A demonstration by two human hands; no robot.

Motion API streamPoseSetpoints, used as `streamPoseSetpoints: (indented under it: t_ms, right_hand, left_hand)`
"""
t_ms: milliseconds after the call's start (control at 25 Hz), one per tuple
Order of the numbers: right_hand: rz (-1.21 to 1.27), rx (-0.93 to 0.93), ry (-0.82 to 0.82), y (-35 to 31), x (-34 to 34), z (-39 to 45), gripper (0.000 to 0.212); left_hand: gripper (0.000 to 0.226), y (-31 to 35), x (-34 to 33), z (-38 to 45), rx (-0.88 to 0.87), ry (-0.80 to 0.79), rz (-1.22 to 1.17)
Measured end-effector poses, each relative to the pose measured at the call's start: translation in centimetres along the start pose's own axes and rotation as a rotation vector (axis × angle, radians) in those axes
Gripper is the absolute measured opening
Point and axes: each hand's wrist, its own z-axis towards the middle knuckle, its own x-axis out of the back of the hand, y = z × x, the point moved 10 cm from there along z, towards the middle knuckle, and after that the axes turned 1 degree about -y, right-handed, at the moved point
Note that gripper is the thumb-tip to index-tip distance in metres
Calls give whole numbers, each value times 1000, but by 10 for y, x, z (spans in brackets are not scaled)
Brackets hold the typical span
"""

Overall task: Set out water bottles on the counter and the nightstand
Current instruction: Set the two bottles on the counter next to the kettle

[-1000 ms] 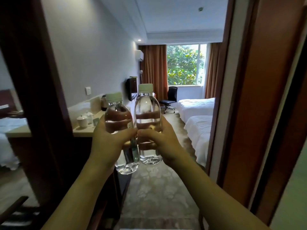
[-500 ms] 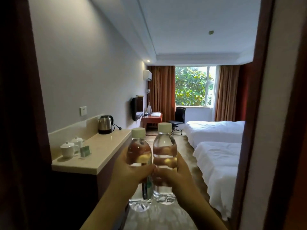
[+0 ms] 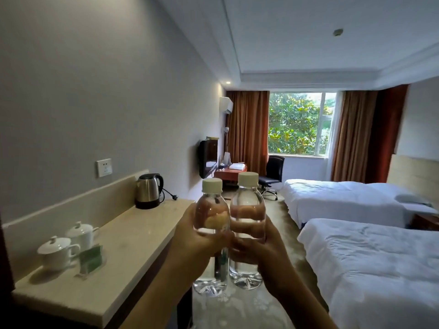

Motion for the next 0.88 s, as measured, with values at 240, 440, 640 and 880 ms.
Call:
streamPoseSetpoints:
  t_ms: [240, 440, 640, 880]
  right_hand:
    - [86, 37, -59, 75, 67, 141, 63]
    - [177, 40, -148, 126, 106, 261, 61]
    - [200, 44, -269, 174, 86, 365, 50]
    - [279, 65, -395, 258, 6, 472, 51]
  left_hand:
    - [39, -83, -30, 140, -45, 24, 124]
    - [46, -135, -34, 248, -49, 136, 205]
    - [43, -174, 9, 330, -51, 255, 259]
    - [48, -226, 109, 402, -106, 367, 317]
